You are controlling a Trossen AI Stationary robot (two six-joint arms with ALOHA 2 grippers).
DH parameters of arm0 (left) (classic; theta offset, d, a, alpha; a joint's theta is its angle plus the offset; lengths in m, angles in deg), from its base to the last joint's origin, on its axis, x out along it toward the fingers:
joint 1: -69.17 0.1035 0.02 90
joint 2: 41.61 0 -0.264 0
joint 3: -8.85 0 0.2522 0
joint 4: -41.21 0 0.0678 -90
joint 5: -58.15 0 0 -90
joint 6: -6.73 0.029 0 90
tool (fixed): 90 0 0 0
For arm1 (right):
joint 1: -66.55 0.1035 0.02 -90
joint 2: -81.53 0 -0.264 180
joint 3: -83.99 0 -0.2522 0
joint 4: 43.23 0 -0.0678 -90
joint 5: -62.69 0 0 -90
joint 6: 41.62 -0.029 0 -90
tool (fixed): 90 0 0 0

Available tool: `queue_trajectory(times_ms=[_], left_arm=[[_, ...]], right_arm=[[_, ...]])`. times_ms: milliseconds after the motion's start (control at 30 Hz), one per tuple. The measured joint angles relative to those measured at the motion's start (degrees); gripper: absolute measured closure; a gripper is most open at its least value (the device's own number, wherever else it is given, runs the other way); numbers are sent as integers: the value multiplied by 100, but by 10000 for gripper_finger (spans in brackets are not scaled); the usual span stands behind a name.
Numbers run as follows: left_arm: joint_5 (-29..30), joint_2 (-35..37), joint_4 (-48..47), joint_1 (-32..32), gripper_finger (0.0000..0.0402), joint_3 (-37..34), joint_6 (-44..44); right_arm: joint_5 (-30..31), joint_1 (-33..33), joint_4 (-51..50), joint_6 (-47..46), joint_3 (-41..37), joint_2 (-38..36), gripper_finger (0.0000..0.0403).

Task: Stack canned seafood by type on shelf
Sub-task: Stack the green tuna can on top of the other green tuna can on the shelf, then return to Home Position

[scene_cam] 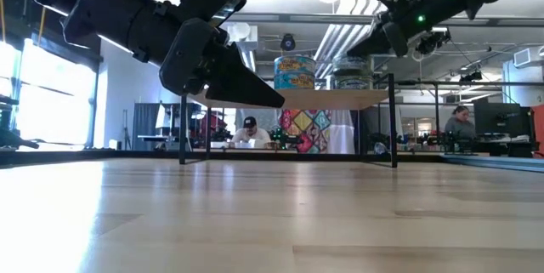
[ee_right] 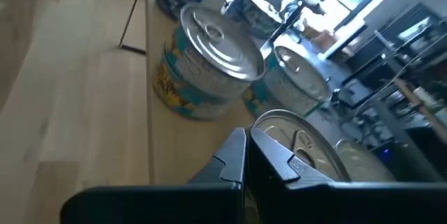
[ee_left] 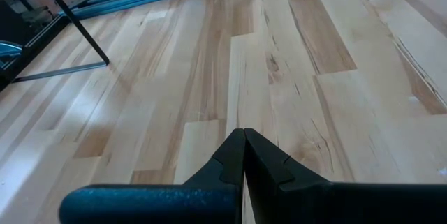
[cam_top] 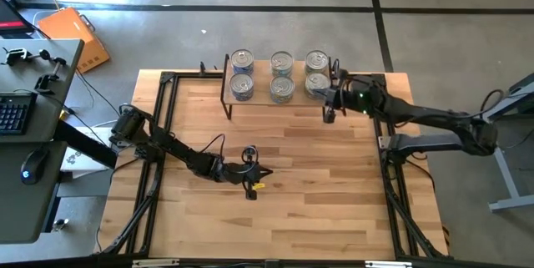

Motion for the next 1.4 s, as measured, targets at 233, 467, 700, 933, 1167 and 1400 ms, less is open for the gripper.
queue_trajectory(times_ms=[233, 467, 700, 933, 1167, 1400], left_arm=[[-1, 0, -2, 0, 401, 0, -97], [-1, 0, -2, -2, 401, 0, -103], [-1, 0, -2, -2, 401, 0, -132], [-1, 0, -3, -2, 401, 0, -132], [-1, 0, -55, -2, 401, 0, -143], [6, 0, -115, -51, 402, 0, -139]], right_arm=[[-71, -143, 15, -169, 20, 345, 403], [8, -126, -41, -311, 20, 285, 399], [85, -124, -90, -506, 7, 84, 338], [128, -57, -182, -1096, 129, -201, 290], [-697, 907, -995, -2993, 165, -692, 289], [-208, 2698, 844, -4022, -1385, -542, 289]])
